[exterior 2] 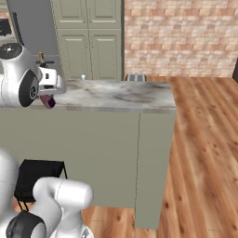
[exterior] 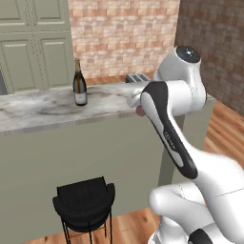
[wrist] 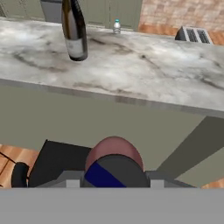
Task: Place the drinks on the dining counter in a tight cluster.
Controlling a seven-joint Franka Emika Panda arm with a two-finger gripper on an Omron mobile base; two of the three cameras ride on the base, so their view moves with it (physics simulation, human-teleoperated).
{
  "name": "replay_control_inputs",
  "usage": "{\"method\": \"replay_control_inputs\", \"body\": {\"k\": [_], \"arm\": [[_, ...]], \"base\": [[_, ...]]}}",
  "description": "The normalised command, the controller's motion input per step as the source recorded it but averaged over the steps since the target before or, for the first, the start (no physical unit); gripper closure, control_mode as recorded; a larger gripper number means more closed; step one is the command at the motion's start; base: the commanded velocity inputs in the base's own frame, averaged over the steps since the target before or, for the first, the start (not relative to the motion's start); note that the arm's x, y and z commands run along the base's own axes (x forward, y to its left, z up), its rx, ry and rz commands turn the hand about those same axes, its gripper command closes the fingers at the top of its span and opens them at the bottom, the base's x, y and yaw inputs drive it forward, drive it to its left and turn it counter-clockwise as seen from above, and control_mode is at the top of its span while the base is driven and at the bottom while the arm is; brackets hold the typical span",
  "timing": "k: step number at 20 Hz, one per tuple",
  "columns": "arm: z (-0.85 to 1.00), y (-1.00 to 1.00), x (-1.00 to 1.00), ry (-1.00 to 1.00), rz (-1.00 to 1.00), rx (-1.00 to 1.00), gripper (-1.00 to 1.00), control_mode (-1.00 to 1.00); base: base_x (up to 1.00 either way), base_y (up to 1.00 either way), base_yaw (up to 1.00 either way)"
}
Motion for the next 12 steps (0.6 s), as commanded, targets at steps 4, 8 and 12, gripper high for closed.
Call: {"method": "replay_control_inputs", "body": {"k": [4, 8, 12], "arm": [[-0.26, 0.28, 0.69, 0.0, -0.04, 0.0, 1.0, -1.0], [-0.02, 0.03, 0.64, 0.0, -0.06, 0.0, 1.0, -1.0], [0.0, 0.0, 0.51, 0.02, -0.05, 0.0, 1.0, -1.0]], "base": [[0.0, 0.0, 0.0], [0.0, 0.0, 0.0], [0.0, 0.0, 0.0]]}}
